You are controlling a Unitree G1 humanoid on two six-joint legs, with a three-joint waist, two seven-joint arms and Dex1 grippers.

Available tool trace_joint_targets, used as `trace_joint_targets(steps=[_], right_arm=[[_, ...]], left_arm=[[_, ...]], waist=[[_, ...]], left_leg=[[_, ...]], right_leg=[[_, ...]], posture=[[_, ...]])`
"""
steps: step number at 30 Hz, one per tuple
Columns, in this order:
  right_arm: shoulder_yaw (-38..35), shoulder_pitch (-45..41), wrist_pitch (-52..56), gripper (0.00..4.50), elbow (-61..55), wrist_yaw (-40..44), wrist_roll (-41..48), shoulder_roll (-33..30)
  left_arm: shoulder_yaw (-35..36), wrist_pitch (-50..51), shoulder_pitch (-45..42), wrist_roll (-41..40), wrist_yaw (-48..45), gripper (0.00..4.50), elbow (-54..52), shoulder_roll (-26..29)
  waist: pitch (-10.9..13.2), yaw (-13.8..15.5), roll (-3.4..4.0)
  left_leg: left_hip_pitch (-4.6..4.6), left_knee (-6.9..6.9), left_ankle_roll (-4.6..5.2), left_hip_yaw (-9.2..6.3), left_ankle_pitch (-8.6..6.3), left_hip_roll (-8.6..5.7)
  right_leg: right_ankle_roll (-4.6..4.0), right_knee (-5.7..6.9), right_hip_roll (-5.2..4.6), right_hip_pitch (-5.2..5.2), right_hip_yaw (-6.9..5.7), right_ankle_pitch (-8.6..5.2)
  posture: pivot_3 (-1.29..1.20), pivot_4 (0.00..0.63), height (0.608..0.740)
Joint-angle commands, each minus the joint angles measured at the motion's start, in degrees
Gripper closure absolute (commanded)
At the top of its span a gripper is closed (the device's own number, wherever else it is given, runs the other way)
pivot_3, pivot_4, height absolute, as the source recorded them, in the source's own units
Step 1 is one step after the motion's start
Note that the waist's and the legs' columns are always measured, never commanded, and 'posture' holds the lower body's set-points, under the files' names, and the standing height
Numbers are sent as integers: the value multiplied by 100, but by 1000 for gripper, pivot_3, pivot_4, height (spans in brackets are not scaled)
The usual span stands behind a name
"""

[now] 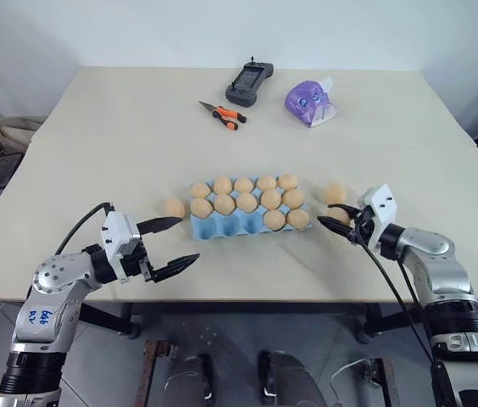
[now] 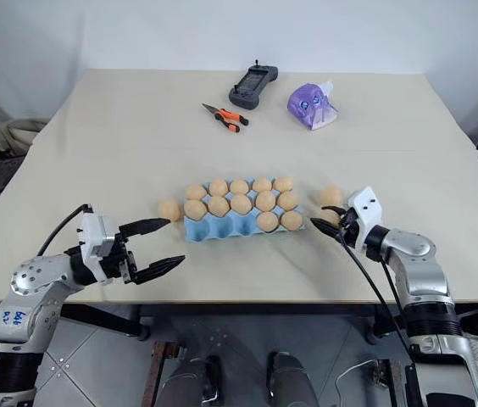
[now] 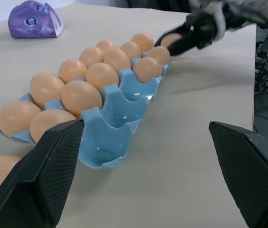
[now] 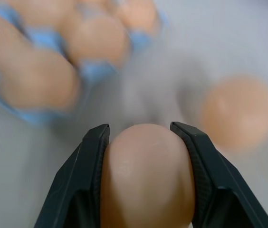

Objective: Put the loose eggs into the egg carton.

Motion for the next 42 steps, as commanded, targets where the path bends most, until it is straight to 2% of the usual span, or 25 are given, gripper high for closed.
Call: trace_joint_targets(steps=[1,4,11,15,19,24,27,31,38,42], right_arm=[[104,-198,639,2762,-1156,-110,533,268],[466,-421,991,2762,-1502,-384,365,532],[1635,-1165,981,2762,-934,-599,-533,1154],[1731,-1498,942,2762,-485,-935,-740,1615],[1820,-1469,789,2762,-288,-837,-873,1691],[1713,-1347,864,1074,-575,-660,-716,1610],[1564,-1134,1014,26,-1124,-433,-458,1435],[1085,-551,924,26,-1923,-250,-23,1076],[-953,1573,176,26,-2469,-590,255,288],[-1594,2410,-176,26,-2539,-746,271,126]], left_arm=[[350,32,70,-227,135,0,-207,31],[492,17,182,-216,168,0,-135,67],[760,-147,600,-98,253,0,70,71],[808,-158,693,-94,420,0,-72,-10],[816,-154,781,-136,552,0,-232,-60],[772,-128,816,-155,622,0,-341,-65],[740,-131,742,-161,577,0,-267,-44],[533,-133,501,-143,466,0,-144,-86],[25,-184,-233,-12,234,0,284,-249],[-28,-177,-424,3,113,0,538,-250]], waist=[[0,-21,0],[0,-70,0],[0,-89,-1],[0,-88,-1],[-1,-86,-1],[-1,-93,-1],[-1,-89,-1],[-1,-66,-2],[-3,138,-5],[-3,42,-5]], left_leg=[[1,0,0,-1,0,1],[2,0,-2,-2,1,3],[-20,-10,-8,2,1,2],[-52,-11,-15,4,5,1],[-58,-9,-15,4,5,0],[-57,-9,-15,7,5,2],[-56,-10,-15,7,5,3],[-57,-9,-15,7,5,3],[-57,-5,-13,6,4,-2],[-50,-1,-11,18,5,-2]], right_leg=[[0,2,0,0,-1,0],[-2,11,-1,-3,-1,-1],[-17,11,-10,-33,-1,-9],[-20,22,-11,-68,-4,-11],[-20,18,-12,-68,-12,-11],[-19,22,-12,-69,-15,-10],[-19,26,-10,-70,-16,-10],[-18,23,-11,-68,-17,-10],[-16,12,-12,-59,-24,-9],[-11,15,-4,-58,-12,-6]], posture=[[0,150,740],[0,150,740],[0,150,740],[0,150,740],[0,150,740],[0,150,740],[0,150,740],[0,150,740],[0,150,740],[0,150,740]])
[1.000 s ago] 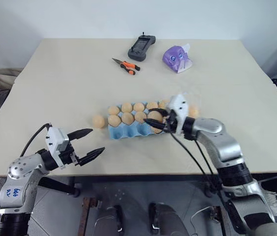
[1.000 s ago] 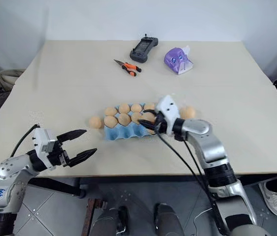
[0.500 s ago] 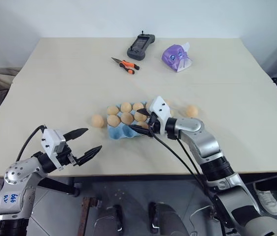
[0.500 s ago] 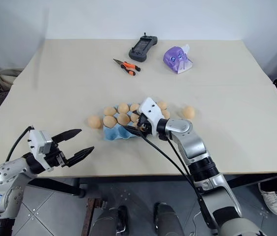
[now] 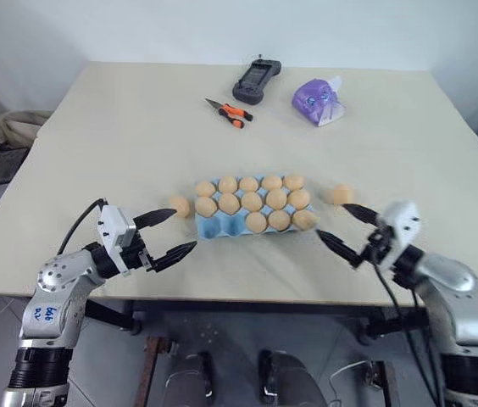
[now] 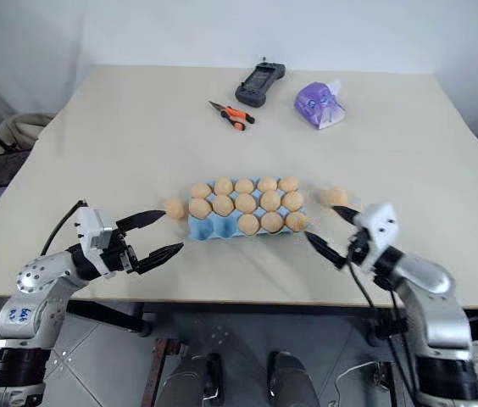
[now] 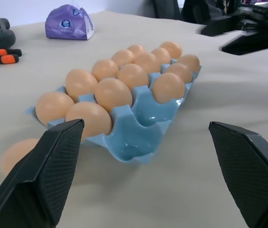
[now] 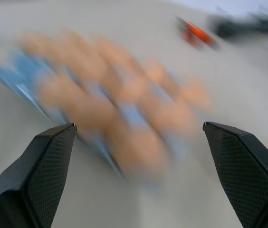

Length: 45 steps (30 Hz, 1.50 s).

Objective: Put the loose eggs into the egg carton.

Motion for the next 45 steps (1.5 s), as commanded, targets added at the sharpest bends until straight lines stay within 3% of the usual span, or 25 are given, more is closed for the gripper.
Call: trace_joint_targets(steps=[1,5,14,19,23,30,37,40,45], right_arm=[[-697,500,-400,26,-272,-222,115,-86],[-1512,1265,-693,26,-267,-498,257,24],[-1231,1387,-988,26,36,-545,228,149],[-883,505,-364,26,333,-661,444,59],[-533,-833,536,26,1001,-828,659,18],[383,-2607,335,26,3067,-895,-206,85],[496,-3518,-243,26,4822,-1399,-609,400],[551,-3605,-443,650,5141,-1301,-654,480],[576,-3644,-576,2369,5236,-1139,-686,518]], left_arm=[[-35,-84,-168,14,-109,0,112,11],[-145,-23,-422,-9,-170,0,287,-70],[-113,-41,-688,-74,-379,0,469,-66],[8,354,-631,-219,-231,0,259,18],[145,275,-506,-181,-121,0,74,29],[230,262,-340,-229,15,0,-235,-54],[253,178,-55,-164,150,0,-536,-127],[272,143,-29,-174,238,0,-593,-153],[312,139,21,-196,270,0,-635,-110]], waist=[[0,-44,-1],[-1,-5,2],[-1,-33,2],[0,-52,2],[0,-80,4],[1,-76,4],[1,-76,4],[1,-83,4],[1,-151,4]], left_leg=[[9,0,0,1,0,3],[34,1,-1,-3,1,7],[55,6,0,-6,0,9],[54,5,1,-6,1,9],[54,5,1,-14,1,11],[46,1,1,-16,1,8],[40,2,2,-9,0,6],[41,5,0,-9,0,6],[44,6,2,-6,1,6]], right_leg=[[2,2,7,4,4,1],[-2,12,20,18,7,-1],[-26,-24,16,60,6,-9],[-25,-25,13,60,7,-9],[-15,-17,14,58,2,-3],[-8,-13,7,50,-7,1],[-6,-13,7,46,-9,0],[-1,-11,7,47,-7,4],[4,-2,7,47,-4,6]], posture=[[0,150,740],[0,150,740],[0,150,740],[0,150,740],[0,150,740],[0,150,740],[0,150,740],[0,150,740],[0,150,740]])
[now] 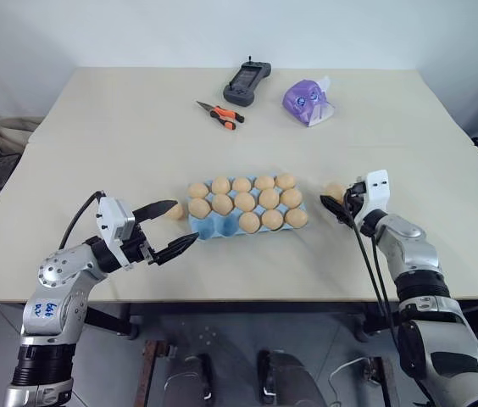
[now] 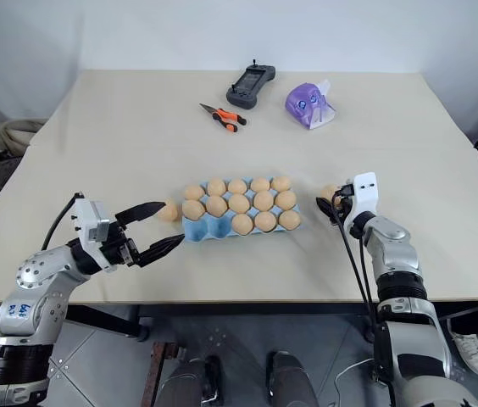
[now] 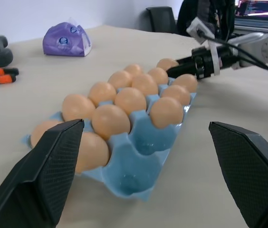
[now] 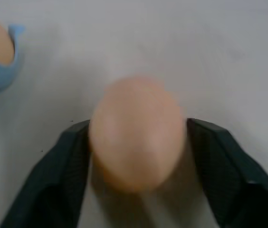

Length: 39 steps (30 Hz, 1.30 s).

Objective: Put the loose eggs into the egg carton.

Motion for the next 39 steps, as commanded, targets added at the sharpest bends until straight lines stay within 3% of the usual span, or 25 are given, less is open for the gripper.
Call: trace_joint_targets(steps=[1,2,6,10,14,18,23,28,31,36,37,39], right_arm=[[-60,-123,-287,2726,-54,107,18,-31],[-90,-117,-357,2938,-111,132,56,-17],[9,-43,-549,2938,-776,642,247,52],[392,-28,175,2938,-2039,1003,505,313],[1262,-67,1150,2938,-3152,1024,411,727],[1995,120,1402,2938,-3824,1056,157,895],[2704,330,927,2938,-3782,1102,-385,960],[2682,210,763,2938,-3421,736,-575,1316],[2576,191,887,2096,-3479,759,-449,1382],[2464,372,928,273,-4059,1284,-97,1131],[2426,445,894,21,-4250,1449,32,1050],[2210,657,888,21,-4659,1650,311,822]], left_arm=[[163,-122,63,-93,26,0,-180,28],[194,-132,83,-93,31,0,-172,39],[308,-156,177,-84,103,0,-179,54],[535,-214,414,-42,199,0,-193,100],[898,-277,869,-23,371,0,-245,154],[1169,-325,1361,-26,433,0,-333,191],[1281,-338,1513,-29,577,0,-416,174],[1289,-288,1591,-93,636,0,-612,153],[1293,-238,1592,-126,678,0,-671,160],[1245,-188,1556,-146,686,0,-700,178],[1226,-175,1544,-144,680,0,-697,184],[1175,-166,1504,-111,675,0,-664,192]], waist=[[0,-18,0],[0,-31,0],[1,-36,1],[2,-64,3],[2,-90,3],[2,-102,3],[0,-9,0],[-2,-42,-3],[-2,-47,-3],[-2,-41,-3],[-2,-35,-3],[-1,-25,-3]], left_leg=[[0,0,0,0,1,0],[1,0,-1,0,1,1],[3,0,-3,0,3,3],[4,-1,-4,1,3,7],[2,-3,-6,-2,2,11],[-6,-12,-9,-2,1,8],[-38,-15,-10,-2,0,2],[-38,-22,-11,0,-1,3],[-37,-39,-15,0,1,3],[-36,-49,-18,1,3,2],[-36,-49,-18,2,3,2],[-36,-50,-18,2,2,2]], right_leg=[[0,2,1,0,0,0],[0,2,3,0,1,0],[0,8,7,-2,2,0],[0,14,7,-6,5,0],[-3,15,5,-10,4,-2],[-10,14,-8,-24,5,-6],[-13,8,-20,-52,-1,-7],[-14,6,-18,-56,0,-7],[-20,6,-16,-61,-1,-10],[-27,2,-15,-62,-5,-15],[-26,1,-15,-61,-6,-15],[-26,-1,-15,-61,-7,-14]], posture=[[0,150,740],[0,150,740],[0,150,740],[0,150,740],[0,150,740],[0,150,740],[0,150,740],[0,150,740],[0,150,740],[0,150,740],[0,150,740],[0,150,740]])
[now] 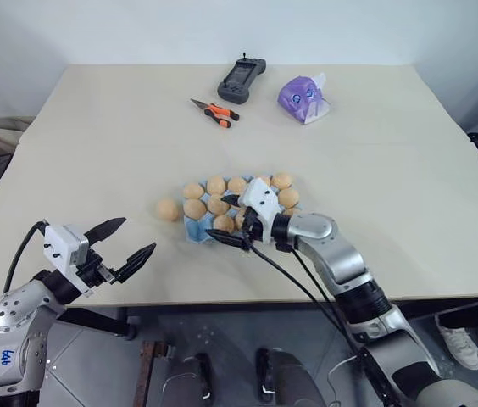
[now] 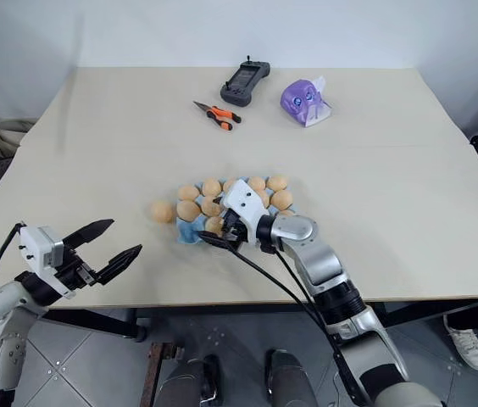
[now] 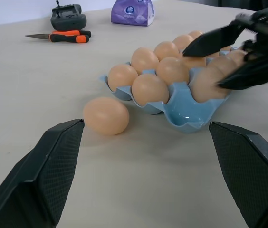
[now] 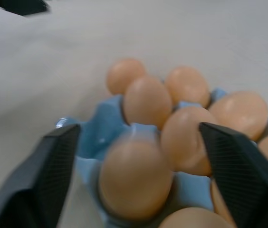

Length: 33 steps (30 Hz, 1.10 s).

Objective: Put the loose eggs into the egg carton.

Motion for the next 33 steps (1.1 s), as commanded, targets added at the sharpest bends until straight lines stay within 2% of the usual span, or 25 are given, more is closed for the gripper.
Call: trace_joint_targets(steps=[1,6,10,16,21,28,33], right_arm=[[-552,314,-95,21,-877,372,593,-304],[-1479,1333,-637,21,-1227,556,819,-1086],[-2458,2206,-1336,21,-1042,699,1057,-1566],[-3112,2829,-1276,21,-783,964,1336,-2144],[-3351,3068,-1512,21,-446,1051,1332,-2281],[-3458,3214,-1479,21,-423,1326,1479,-2450],[-3431,3404,-1439,21,-695,1264,1478,-2477]], left_arm=[[2,-20,-36,-25,21,0,-184,72],[-166,-93,161,196,36,0,-263,52],[11,-194,400,226,290,0,-277,-120],[159,-230,648,118,442,0,-373,-217],[280,-43,637,-24,575,0,-361,-226],[282,229,688,124,895,0,-411,-166],[-251,773,-177,283,1170,0,-27,-122]], waist=[[0,14,0],[-3,56,-6],[-3,48,-6],[-3,29,-6],[-3,41,-6],[-3,42,-6],[-2,144,-5]], left_leg=[[0,0,0,1,0,0],[2,4,1,0,-1,-1],[3,0,3,1,-2,-1],[18,3,2,0,-1,3],[28,29,3,-1,-2,2],[38,39,12,-2,-6,1],[39,39,12,-9,-6,1]], right_leg=[[0,0,0,0,-1,0],[3,-9,0,10,-5,2],[5,-19,1,11,-1,3],[3,-9,13,15,3,1],[-53,-10,12,34,3,-30],[-58,-24,9,59,6,-33],[-59,-23,10,61,1,-33]], posture=[[0,150,740],[0,150,740],[0,150,740],[0,150,740],[0,150,740],[0,150,740],[0,150,740]])
